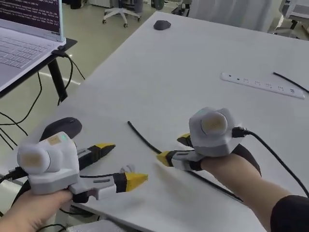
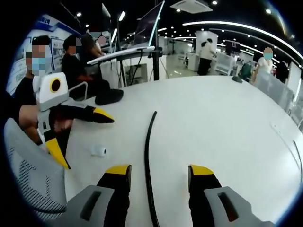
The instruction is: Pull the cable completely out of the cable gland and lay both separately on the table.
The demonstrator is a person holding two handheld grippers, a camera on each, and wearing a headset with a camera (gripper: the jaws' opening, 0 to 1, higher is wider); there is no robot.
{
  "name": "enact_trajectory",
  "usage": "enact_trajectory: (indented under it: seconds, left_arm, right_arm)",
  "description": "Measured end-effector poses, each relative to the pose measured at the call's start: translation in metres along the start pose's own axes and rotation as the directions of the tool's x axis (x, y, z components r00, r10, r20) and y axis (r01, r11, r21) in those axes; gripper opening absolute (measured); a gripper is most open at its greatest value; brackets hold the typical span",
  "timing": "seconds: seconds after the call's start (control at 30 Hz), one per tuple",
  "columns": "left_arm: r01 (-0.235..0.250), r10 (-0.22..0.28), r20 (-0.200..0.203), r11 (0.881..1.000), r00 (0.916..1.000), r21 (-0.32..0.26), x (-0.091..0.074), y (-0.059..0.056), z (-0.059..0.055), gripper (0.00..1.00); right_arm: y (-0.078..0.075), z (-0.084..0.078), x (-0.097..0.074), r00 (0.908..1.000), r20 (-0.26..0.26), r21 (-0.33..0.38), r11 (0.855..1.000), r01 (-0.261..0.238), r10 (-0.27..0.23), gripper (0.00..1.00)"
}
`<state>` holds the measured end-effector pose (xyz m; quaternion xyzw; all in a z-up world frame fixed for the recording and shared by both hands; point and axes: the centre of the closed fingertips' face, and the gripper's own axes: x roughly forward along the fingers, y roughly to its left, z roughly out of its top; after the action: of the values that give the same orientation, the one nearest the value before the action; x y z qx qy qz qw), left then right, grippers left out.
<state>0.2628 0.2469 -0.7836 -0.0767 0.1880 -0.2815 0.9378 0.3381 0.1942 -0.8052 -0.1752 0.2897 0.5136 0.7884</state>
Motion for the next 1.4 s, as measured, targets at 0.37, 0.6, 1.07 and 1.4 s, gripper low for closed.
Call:
enact_trajectory:
  seconds: [0.37,0.6,1.07,1.4]
  left_arm:
    - [0.01,-0.011,0.038,1.0,0.9992,0.026,0.004,-0.013,0.03,0.96]
    - [0.046,-0.045,-0.019,0.998,0.9988,0.046,0.007,-0.026,0.035,0.99]
    - [0.082,-0.058,-0.168,0.987,0.9841,0.139,0.042,-0.063,0.052,0.99]
    - [0.08,-0.003,-0.256,0.954,0.9666,0.289,0.062,-0.092,0.059,0.99]
  right_arm:
    - [-0.042,-0.015,-0.042,0.9963,-0.003,0.077,0.993,0.086,-0.086,1.0]
    - [-0.061,-0.041,-0.076,0.9911,-0.066,0.116,0.986,0.123,-0.116,1.0]
    - [-0.104,-0.093,-0.192,0.9658,-0.134,0.327,0.91,0.255,-0.222,1.0]
    - [-0.096,-0.152,-0.254,0.9512,-0.167,0.364,0.88,0.304,-0.26,1.0]
